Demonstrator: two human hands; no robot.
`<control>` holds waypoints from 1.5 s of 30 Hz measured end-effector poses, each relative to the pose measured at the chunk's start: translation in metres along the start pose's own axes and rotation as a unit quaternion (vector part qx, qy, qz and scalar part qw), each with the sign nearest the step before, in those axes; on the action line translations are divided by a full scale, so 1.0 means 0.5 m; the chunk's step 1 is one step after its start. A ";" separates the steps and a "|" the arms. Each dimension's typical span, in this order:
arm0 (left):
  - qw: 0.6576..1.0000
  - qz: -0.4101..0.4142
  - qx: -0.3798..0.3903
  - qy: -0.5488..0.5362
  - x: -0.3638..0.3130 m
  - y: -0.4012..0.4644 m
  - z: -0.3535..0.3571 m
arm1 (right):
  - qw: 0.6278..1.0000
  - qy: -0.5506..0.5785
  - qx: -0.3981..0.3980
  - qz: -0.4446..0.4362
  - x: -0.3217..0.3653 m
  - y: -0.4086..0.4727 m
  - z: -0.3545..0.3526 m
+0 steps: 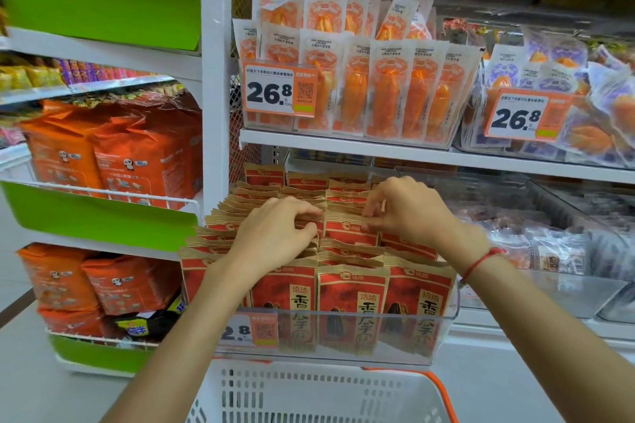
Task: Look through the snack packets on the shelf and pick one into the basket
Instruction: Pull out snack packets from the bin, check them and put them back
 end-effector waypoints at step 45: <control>0.963 0.088 -0.086 -0.239 -0.054 -0.092 -0.071 | 0.909 0.369 -0.180 -0.072 0.060 -0.135 -0.101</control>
Point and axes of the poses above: each hand's wrist, its own y-axis towards the middle knuckle, its own z-axis out of the palm, x = y × z, the point moved 2 cm from there along y, towards the middle knuckle, and after that the axes turned 4 degrees about -y, right-handed, at the moved point
